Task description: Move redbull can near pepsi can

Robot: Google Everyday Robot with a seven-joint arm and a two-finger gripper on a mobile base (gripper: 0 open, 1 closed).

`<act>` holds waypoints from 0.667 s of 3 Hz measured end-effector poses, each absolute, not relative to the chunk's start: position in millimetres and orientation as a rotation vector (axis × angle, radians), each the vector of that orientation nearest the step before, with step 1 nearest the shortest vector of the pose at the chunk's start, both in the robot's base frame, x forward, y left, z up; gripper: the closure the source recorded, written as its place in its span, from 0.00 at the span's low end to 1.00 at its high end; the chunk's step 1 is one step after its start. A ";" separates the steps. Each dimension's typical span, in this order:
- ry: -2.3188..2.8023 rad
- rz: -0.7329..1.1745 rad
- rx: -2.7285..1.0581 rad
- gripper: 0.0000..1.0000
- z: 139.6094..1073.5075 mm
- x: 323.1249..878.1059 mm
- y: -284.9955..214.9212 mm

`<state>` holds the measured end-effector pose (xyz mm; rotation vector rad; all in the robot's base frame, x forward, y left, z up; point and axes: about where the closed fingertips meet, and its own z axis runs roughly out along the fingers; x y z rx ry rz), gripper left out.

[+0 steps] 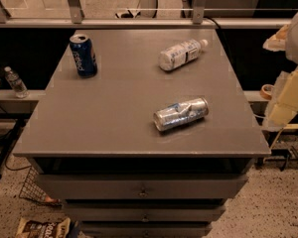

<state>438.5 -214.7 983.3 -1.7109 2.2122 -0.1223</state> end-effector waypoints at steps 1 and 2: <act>2.212 -0.122 -1.711 0.00 983.4 438.5 -214.7; 2.126 -0.083 -1.816 0.00 971.6 449.9 -200.4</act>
Offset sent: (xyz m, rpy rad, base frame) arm 0.0335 0.0409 -0.0410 0.0235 0.0473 0.3051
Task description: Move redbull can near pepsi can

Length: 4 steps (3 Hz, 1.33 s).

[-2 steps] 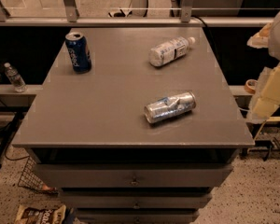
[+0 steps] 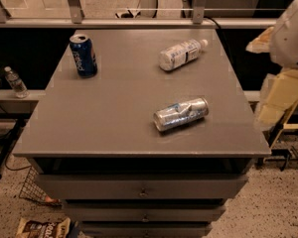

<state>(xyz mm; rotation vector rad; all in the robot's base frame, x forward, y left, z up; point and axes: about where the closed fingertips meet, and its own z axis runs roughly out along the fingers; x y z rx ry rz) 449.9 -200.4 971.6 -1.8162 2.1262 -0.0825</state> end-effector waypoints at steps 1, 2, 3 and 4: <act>1.928 0.030 -2.030 0.00 937.4 474.9 -161.7; 1.757 0.093 -2.219 0.00 900.2 492.5 -130.6; 1.689 0.133 -2.319 0.00 868.2 502.0 -115.8; 1.667 0.141 -2.399 0.23 840.4 510.6 -102.8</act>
Offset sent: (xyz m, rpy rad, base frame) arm 0.0625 0.1017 -0.1187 -0.0034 0.1173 0.6146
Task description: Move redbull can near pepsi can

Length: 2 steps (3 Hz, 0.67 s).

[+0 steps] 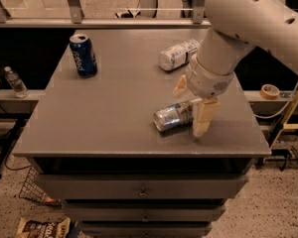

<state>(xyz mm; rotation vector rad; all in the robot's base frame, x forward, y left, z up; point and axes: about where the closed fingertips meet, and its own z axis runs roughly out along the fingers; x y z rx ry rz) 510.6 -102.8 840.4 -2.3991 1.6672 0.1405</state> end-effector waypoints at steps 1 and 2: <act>1.659 0.152 -2.429 0.48 829.6 514.0 -97.1; 1.646 0.203 -2.402 0.70 831.4 516.8 -95.7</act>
Offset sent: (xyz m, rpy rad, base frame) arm 0.0092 0.0091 -0.0023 0.0981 0.0545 0.0140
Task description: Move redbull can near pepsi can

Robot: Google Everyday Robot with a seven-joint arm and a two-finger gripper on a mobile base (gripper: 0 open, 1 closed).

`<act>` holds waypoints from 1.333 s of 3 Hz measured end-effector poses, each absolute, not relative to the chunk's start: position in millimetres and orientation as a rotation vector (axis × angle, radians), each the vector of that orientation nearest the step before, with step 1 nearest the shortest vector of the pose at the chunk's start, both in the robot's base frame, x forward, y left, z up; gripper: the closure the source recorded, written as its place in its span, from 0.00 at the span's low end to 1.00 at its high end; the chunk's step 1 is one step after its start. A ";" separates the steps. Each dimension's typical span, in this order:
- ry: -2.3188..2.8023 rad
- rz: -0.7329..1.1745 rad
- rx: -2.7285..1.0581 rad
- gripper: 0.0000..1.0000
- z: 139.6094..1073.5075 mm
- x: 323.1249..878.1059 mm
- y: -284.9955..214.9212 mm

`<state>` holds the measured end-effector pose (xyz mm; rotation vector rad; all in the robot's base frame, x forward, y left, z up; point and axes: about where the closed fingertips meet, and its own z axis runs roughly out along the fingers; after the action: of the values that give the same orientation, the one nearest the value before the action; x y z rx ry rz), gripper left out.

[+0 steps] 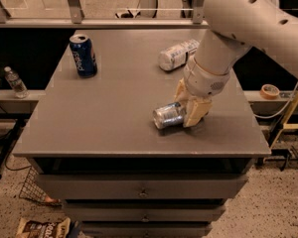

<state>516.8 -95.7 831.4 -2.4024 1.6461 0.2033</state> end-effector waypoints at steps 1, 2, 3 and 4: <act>1.572 0.253 -2.332 0.93 851.2 524.3 -87.6; 1.472 0.212 -2.261 1.00 885.2 535.7 -74.4; 1.463 0.209 -2.255 1.00 888.2 537.3 -72.7; 1.400 0.203 -2.308 1.00 894.1 538.5 -49.1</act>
Offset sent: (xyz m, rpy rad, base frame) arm 0.0339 0.0363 0.1045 0.2932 -0.2395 0.0539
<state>538.5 -49.1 894.1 -2.3079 1.3996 0.2029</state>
